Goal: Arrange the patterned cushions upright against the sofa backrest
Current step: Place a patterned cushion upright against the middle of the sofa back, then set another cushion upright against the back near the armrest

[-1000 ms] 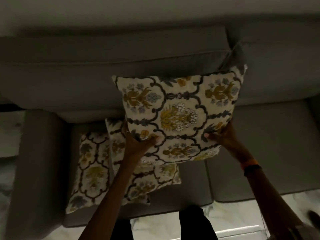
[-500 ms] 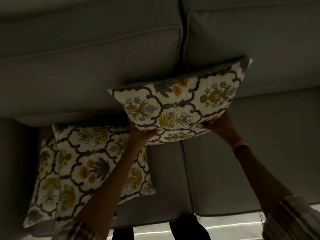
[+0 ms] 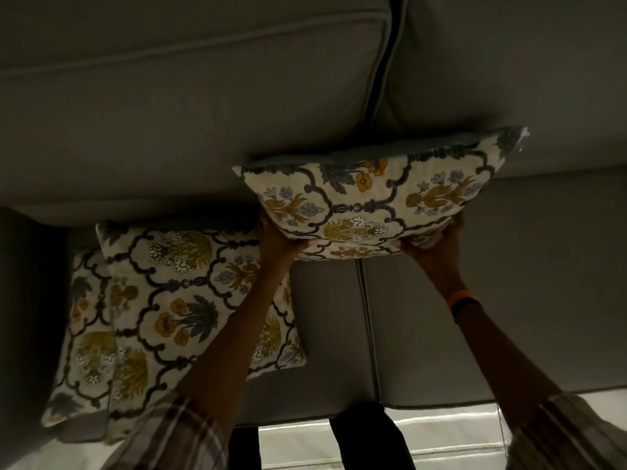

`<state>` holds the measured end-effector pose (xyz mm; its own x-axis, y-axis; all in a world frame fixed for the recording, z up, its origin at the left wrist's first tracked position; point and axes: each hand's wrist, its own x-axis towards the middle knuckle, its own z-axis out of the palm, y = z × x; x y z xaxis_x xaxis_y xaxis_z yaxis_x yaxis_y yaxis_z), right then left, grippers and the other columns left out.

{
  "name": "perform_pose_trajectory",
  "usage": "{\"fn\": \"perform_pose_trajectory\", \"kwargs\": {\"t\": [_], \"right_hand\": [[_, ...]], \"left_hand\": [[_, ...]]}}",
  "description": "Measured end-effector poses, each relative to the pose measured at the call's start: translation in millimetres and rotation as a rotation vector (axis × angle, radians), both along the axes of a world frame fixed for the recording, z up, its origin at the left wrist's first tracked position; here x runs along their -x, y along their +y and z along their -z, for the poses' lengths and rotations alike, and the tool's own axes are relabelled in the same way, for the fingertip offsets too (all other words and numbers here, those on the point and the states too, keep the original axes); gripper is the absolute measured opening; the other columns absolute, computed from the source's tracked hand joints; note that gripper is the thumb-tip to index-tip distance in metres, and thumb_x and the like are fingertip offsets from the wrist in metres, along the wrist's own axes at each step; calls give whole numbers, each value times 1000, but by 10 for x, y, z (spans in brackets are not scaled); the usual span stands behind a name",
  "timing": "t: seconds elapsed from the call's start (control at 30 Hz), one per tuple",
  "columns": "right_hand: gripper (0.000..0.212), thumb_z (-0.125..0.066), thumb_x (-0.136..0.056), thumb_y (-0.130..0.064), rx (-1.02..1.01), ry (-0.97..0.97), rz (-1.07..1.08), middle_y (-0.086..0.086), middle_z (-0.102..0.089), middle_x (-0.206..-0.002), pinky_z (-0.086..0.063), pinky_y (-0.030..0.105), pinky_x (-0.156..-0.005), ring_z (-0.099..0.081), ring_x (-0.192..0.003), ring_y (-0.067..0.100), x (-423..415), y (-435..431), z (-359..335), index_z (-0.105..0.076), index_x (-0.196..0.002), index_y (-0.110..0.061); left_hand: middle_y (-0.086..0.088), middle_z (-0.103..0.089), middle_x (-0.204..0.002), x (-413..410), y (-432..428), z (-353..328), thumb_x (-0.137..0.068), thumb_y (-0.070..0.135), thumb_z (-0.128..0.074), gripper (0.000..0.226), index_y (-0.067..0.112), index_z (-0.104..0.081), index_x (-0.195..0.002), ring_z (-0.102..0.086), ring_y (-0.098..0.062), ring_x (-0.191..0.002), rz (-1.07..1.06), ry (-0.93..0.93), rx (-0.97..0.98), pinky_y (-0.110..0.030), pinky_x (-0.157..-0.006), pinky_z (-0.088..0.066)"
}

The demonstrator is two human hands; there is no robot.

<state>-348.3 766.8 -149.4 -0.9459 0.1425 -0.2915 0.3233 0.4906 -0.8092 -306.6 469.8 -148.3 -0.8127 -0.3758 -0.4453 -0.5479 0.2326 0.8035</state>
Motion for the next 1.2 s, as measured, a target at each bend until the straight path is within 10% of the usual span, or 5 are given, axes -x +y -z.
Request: {"fn": "perform_pose_trajectory", "kwargs": {"t": [0.33, 0.47, 0.7, 0.87, 1.2], "right_hand": [[57, -60, -102, -27, 239, -639, 11, 4, -50, -134, -47, 47, -101, -54, -130, 33, -1584, -1758, 315, -39, -153, -13], [95, -74, -80, -64, 399, -722, 13, -4, -58, -118, -57, 27, -65, -67, -78, 1, -1719, -2414, 515, -35, -156, -22], [85, -88, -68, -48, 539, -643, -166, 3, -66, -141, -57, 44, -100, -65, -128, 25, -1687, -2842, -90, -56, -144, -27], [80, -91, -70, -25, 466, -470, -272, 0, -68, -139, -54, 47, -103, -65, -128, 22, -1727, -2897, -553, -57, -142, -27], [83, -88, -60, 11, 293, -393, -301, -26, -78, -106, -61, 18, -82, -73, -104, -3, -1830, -1800, -1109, -57, -128, -24]], "left_hand": [[-23, -37, -150, -1394, -1091, -576, -81, 42, -73, 82, 13, -33, -146, -29, -38, -141, 121, 158, 821, -63, -116, -28], [-16, -16, -160, -1842, -1934, -293, -63, 81, -63, 121, 21, -9, -154, -22, -40, -145, -49, -172, 511, -64, -113, -29], [0, -43, -148, -2218, -2843, -81, -68, 27, -89, 110, 20, -19, -152, -44, -19, -135, -239, -200, -224, -28, -107, -37], [16, -51, -119, -2523, -2889, -344, -83, 1, -73, 89, 19, -21, -152, -59, 13, -90, -251, -127, -348, -1, -62, -51], [19, -44, -129, -2687, -1757, -604, -42, 36, -97, 118, 23, -28, -137, -46, 19, -120, -89, -25, -285, 8, -93, -33]]}}
